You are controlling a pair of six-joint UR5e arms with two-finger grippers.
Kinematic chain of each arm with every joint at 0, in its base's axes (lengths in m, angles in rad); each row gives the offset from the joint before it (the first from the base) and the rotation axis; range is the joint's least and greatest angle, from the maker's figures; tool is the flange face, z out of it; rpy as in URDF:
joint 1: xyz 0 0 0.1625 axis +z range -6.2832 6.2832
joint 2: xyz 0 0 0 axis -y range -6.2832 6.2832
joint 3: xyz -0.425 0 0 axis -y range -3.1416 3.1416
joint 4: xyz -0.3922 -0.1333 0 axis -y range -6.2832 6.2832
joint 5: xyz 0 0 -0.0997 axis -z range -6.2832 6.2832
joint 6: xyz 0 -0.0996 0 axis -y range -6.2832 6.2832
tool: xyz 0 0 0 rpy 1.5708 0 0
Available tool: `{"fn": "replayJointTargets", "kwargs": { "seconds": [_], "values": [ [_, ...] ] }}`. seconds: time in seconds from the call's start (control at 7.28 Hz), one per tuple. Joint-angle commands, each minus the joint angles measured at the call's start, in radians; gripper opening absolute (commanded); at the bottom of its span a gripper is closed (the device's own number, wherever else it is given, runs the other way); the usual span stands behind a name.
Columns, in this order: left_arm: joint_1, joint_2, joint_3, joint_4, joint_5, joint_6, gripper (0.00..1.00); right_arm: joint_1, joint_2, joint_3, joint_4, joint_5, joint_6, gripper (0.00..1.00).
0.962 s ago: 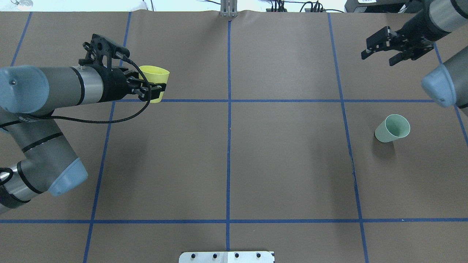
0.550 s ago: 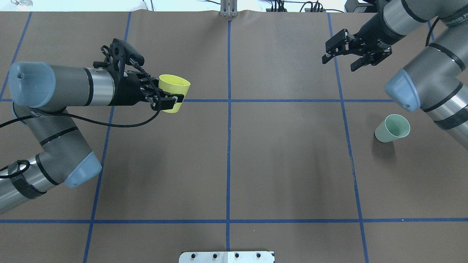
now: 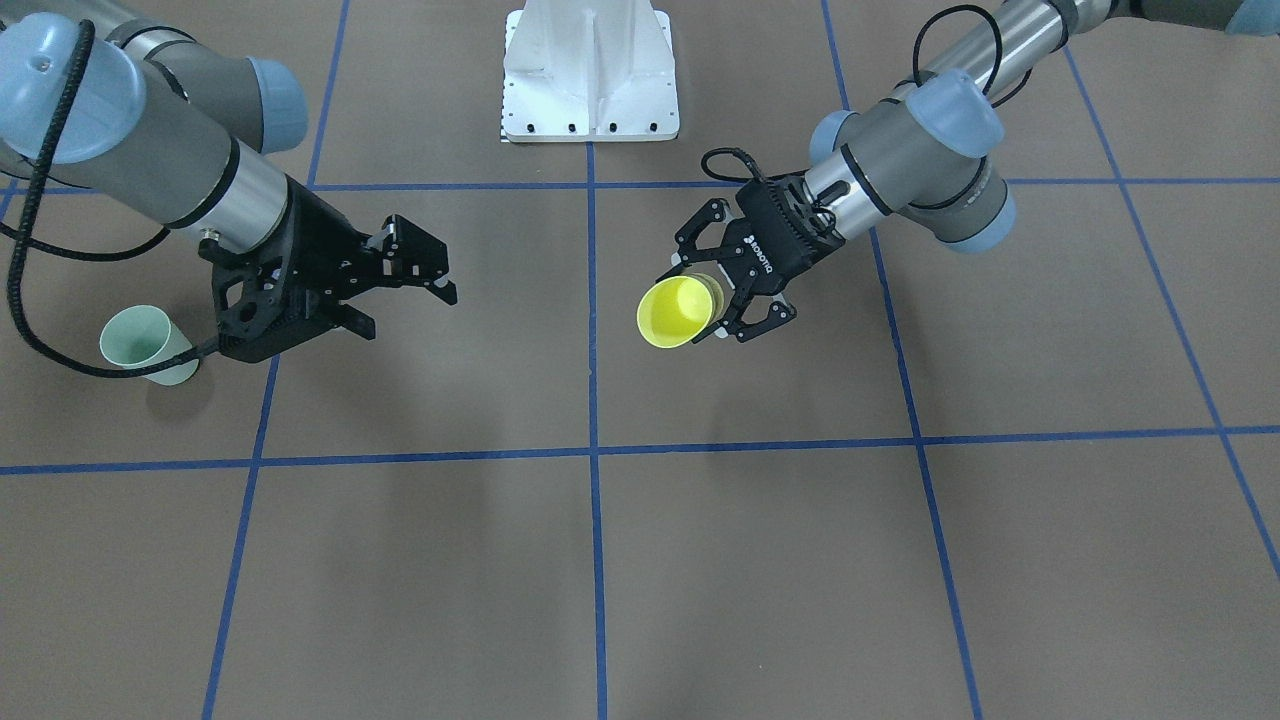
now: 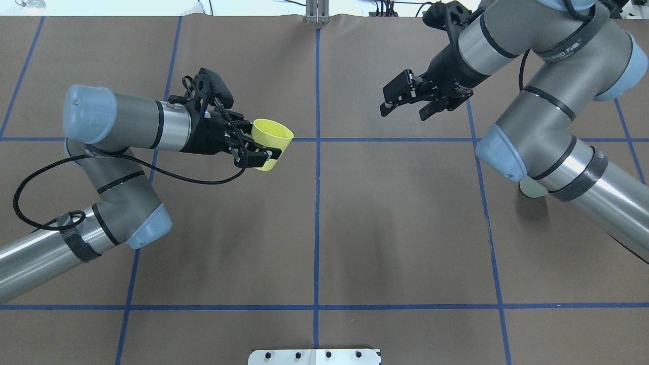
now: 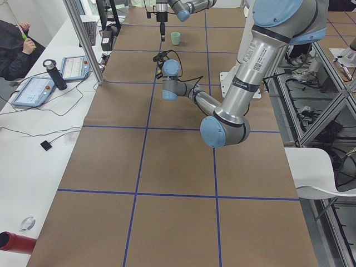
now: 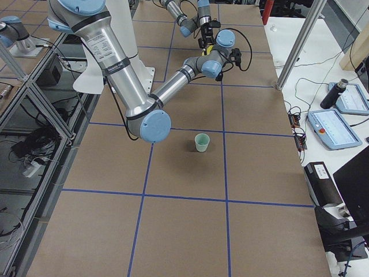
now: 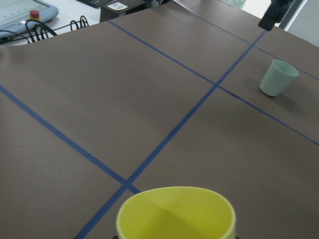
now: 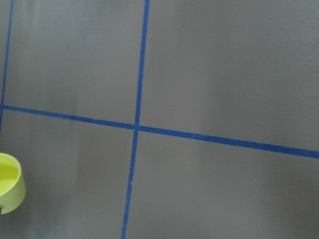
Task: Transfer and stack yellow cup on green cup
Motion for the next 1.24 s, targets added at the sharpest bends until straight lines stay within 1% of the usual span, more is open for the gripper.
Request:
{"fn": "replayJointTargets", "kwargs": {
  "seconds": [0.0,0.14,0.27,0.41,0.69,1.1],
  "values": [
    [0.041,-0.036,0.012,-0.022,-0.007,0.029,0.16,-0.067,0.014,-0.004,0.027,-0.042,0.002,0.98],
    [0.061,-0.039,0.013,-0.026,-0.006,0.029,0.15,-0.080,0.023,-0.007,0.027,-0.044,0.013,0.98],
    [0.074,-0.066,0.027,-0.027,-0.006,0.029,0.15,-0.086,0.031,-0.014,0.027,-0.044,0.017,0.97],
    [0.086,-0.082,0.036,-0.027,-0.004,0.029,0.14,-0.092,0.038,-0.018,0.027,-0.044,0.028,0.93],
    [0.112,-0.126,0.052,-0.027,0.002,0.026,0.14,-0.101,0.046,-0.020,0.027,-0.044,0.034,0.93],
    [0.118,-0.136,0.058,-0.025,0.007,0.021,0.14,-0.129,0.046,-0.029,0.027,-0.045,0.036,0.91]
  ]
}}
